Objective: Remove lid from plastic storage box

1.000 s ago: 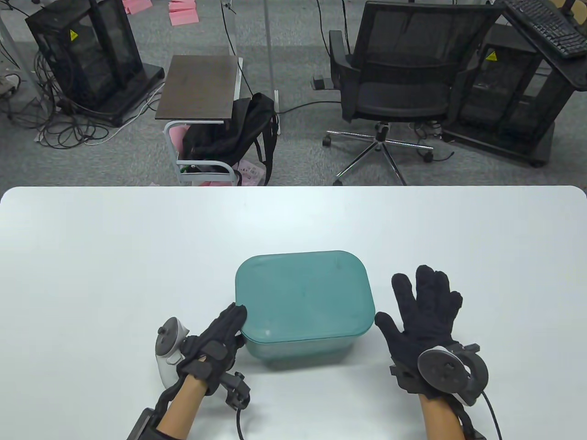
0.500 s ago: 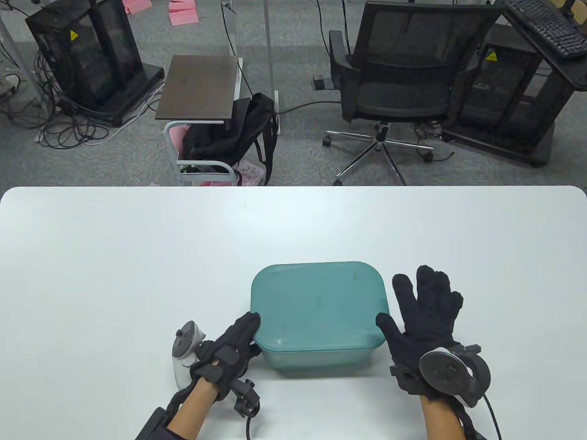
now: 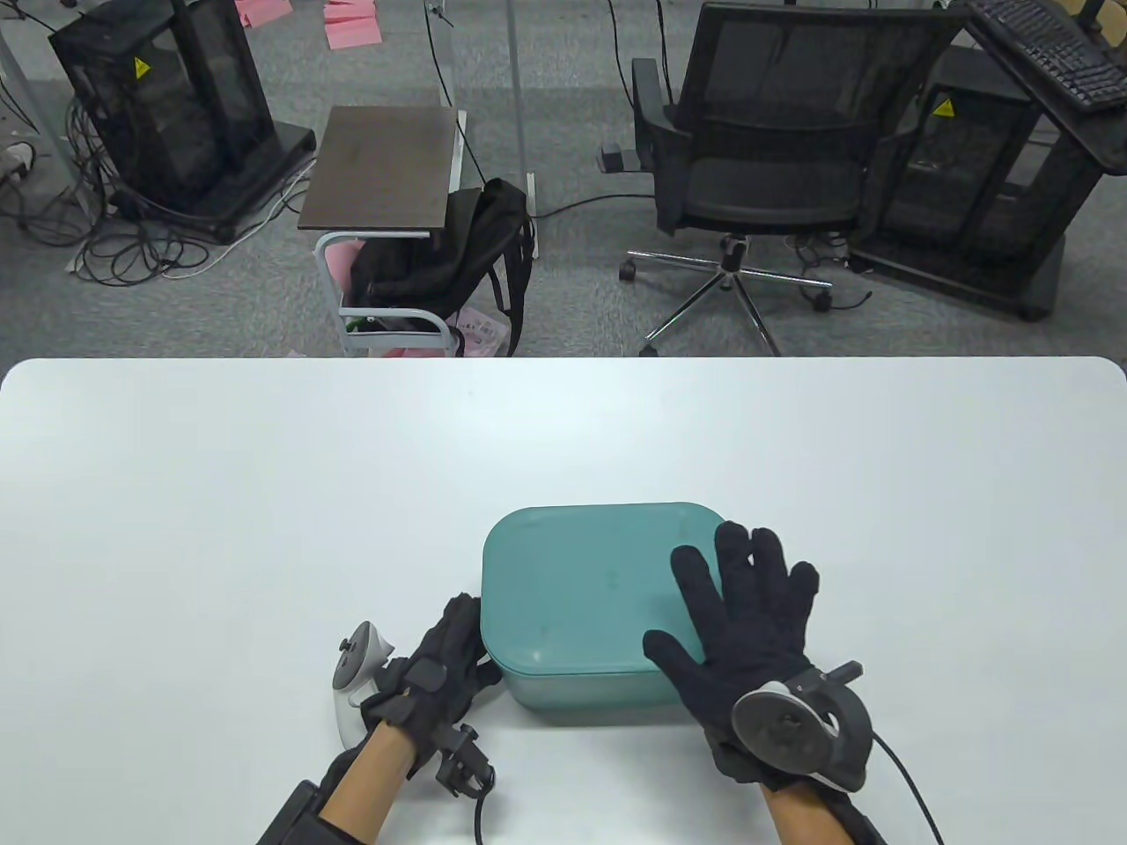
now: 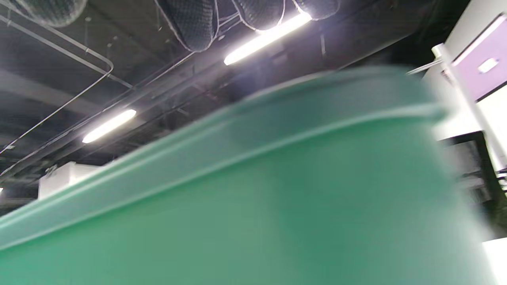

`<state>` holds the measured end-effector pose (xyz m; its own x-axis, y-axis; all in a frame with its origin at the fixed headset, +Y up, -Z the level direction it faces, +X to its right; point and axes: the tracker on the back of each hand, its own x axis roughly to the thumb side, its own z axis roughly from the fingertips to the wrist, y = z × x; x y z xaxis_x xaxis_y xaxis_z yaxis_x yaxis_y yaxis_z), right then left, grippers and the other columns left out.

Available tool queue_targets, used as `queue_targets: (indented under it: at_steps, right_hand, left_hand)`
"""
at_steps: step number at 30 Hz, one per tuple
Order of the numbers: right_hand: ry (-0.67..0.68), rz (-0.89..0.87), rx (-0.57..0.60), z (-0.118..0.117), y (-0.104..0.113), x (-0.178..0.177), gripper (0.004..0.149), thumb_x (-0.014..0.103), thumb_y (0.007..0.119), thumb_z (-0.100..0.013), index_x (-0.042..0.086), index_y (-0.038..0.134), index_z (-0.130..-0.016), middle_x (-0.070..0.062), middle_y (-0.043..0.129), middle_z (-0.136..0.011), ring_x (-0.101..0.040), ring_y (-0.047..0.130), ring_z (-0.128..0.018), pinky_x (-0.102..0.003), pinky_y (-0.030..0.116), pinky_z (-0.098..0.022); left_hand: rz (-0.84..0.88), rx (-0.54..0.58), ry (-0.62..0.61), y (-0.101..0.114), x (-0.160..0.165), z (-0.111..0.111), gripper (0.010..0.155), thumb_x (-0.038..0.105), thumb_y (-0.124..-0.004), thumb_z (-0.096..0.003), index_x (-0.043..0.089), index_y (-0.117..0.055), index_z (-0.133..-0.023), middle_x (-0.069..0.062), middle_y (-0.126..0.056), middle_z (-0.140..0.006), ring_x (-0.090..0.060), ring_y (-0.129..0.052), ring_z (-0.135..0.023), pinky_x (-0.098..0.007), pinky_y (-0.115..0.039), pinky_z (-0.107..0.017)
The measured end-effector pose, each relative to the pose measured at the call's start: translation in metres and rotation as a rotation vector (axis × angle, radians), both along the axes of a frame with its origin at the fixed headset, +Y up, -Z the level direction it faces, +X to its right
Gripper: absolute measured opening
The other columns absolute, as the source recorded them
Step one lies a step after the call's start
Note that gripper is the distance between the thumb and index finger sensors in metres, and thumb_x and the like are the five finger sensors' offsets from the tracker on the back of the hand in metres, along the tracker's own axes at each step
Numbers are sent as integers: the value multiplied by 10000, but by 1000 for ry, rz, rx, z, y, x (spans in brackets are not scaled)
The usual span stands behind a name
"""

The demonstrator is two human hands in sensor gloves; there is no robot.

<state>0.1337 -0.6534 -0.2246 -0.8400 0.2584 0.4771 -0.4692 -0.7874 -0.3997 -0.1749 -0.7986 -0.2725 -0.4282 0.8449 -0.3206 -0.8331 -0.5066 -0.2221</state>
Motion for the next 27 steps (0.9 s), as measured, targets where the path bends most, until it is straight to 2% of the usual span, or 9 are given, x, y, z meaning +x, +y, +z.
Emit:
queue_targets:
  at_steps: [5,12,19,20,22,27]
  right_hand:
    - [72,118,-60,3,2,-48,763,752,558,-559,280,457,-1150,-149,349,-1230,-495,347,-1083,-779,311,-658]
    - [115,274,-206,-3,-15,-106,808,744,595,-555,265,376,-1167,-157,318,-1232,-516,319,-1081,-781,313,-666]
    - [69,400,-387,-14,-33,-129,886,731,631,-557,239,234,-1177,-173,246,-1231,-540,271,-1073,-786,316,-670]
    - [53,421,-379,-13,-35,-130,883,719,646,-558,245,231,-1177,-168,236,-1234,-534,236,-1078,-787,291,-675]
    - [27,459,-299,-13,-36,-131,857,712,650,-559,255,266,-1174,-157,290,-1235,-531,303,-1077,-782,353,-674]
    - [30,426,-311,-12,-37,-132,772,655,633,-586,272,303,-1171,-152,319,-1233,-527,321,-1078,-779,349,-678]
  left_hand:
    - [-14,-15,-9,2,0,-1,563,501,-499,-597,106,-657,-967,-260,-89,-1143,-547,-109,-995,-703,-272,-649]
    - [-14,-29,-15,2,1,-2,514,482,-527,-604,129,-662,-952,-255,-85,-1138,-540,-110,-994,-695,-270,-655]
    - [-10,-36,-23,2,1,-2,500,480,-536,-606,136,-664,-946,-247,-80,-1136,-535,-106,-995,-692,-266,-659]
    - [-13,-36,-22,2,1,-2,499,481,-536,-606,136,-665,-943,-248,-82,-1136,-535,-108,-995,-692,-267,-658]
    - [-11,-37,-22,1,1,-2,498,480,-536,-606,135,-664,-942,-248,-80,-1135,-535,-107,-994,-692,-266,-658]
    - [-5,-39,-20,2,2,-2,495,479,-543,-605,136,-668,-940,-252,-81,-1133,-535,-106,-994,-693,-265,-657]
